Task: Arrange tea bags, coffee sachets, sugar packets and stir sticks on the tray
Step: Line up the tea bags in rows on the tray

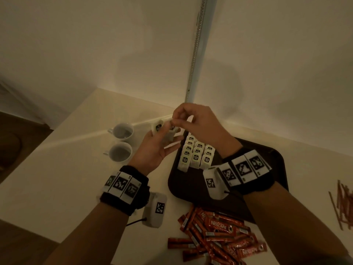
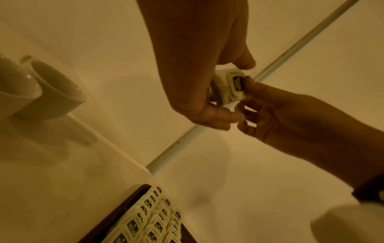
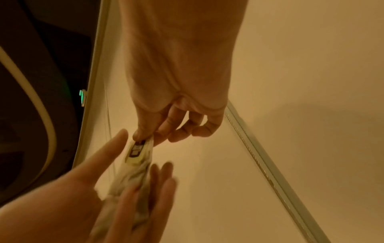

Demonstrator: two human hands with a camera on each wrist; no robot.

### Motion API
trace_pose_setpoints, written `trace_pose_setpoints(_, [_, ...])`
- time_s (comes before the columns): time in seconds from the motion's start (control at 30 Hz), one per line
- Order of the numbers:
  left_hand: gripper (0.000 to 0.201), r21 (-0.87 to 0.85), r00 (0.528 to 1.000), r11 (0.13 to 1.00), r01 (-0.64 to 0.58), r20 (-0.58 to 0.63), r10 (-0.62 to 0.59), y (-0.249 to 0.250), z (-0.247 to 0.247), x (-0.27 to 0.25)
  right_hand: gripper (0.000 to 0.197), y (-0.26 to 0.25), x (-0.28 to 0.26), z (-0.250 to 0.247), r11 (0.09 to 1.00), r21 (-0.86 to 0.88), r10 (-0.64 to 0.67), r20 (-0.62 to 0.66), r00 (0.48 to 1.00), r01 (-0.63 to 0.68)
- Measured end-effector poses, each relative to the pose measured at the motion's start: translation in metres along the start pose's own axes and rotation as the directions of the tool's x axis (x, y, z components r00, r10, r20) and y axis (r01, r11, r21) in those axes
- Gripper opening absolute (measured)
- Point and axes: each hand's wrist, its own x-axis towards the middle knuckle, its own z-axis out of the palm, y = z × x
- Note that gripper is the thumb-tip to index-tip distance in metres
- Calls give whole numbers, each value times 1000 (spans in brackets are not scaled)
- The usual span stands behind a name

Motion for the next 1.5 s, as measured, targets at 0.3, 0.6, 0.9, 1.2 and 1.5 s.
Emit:
trace_pose_setpoints(0.3, [17,-149,994,986,-75,65,85,-1,19,-1,9,-45,19,-31,980,-156,-136,-64,989,125])
trace_pose_setpoints(0.6, [32,-291,987,957,-5,151,51,-1,36,-5,22,-63,19,-39,915,-375,-125,86,988,148])
trace_pose_setpoints(0.9, [16,-24,977,977,-212,14,212,5,43,-6,6,-50,15,-44,987,-151,-56,5,998,56])
trace_pose_setpoints(1.2, [10,47,949,948,-314,-18,315,4,43,-5,7,-45,10,-47,1000,-3,-12,-26,1000,12])
trace_pose_setpoints(1.5, [15,-42,957,956,-289,4,290,-3,41,-5,3,-43,7,-53,999,-17,-39,-51,998,38])
